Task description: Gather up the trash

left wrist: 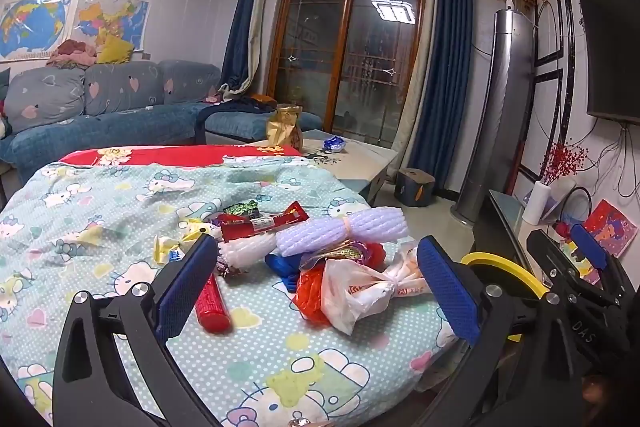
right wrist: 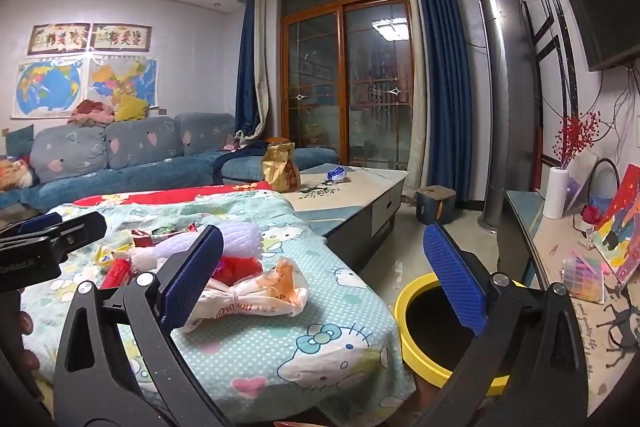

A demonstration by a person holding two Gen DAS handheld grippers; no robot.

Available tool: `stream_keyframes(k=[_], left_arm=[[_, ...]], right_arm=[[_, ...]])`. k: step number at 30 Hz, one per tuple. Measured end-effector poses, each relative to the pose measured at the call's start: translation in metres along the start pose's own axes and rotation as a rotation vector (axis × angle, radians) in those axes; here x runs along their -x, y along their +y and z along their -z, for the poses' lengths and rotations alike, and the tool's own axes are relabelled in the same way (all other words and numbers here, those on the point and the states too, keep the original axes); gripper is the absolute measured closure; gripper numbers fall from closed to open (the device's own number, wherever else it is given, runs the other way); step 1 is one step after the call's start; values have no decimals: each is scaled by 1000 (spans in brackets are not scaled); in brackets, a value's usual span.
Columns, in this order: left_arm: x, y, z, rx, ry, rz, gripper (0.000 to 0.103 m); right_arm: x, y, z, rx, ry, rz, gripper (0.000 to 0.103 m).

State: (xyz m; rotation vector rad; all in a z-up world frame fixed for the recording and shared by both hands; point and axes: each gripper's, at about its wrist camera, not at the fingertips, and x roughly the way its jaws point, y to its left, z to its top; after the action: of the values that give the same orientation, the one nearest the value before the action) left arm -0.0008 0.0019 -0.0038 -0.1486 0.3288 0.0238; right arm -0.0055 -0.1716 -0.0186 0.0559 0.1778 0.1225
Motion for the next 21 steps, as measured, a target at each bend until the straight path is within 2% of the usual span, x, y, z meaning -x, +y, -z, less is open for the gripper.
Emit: stream_keyframes(k=[21], left_arm=[[-1, 0, 1, 0, 1, 0, 6]], right_arm=[[-3, -1, 0, 6, 7, -8, 11]])
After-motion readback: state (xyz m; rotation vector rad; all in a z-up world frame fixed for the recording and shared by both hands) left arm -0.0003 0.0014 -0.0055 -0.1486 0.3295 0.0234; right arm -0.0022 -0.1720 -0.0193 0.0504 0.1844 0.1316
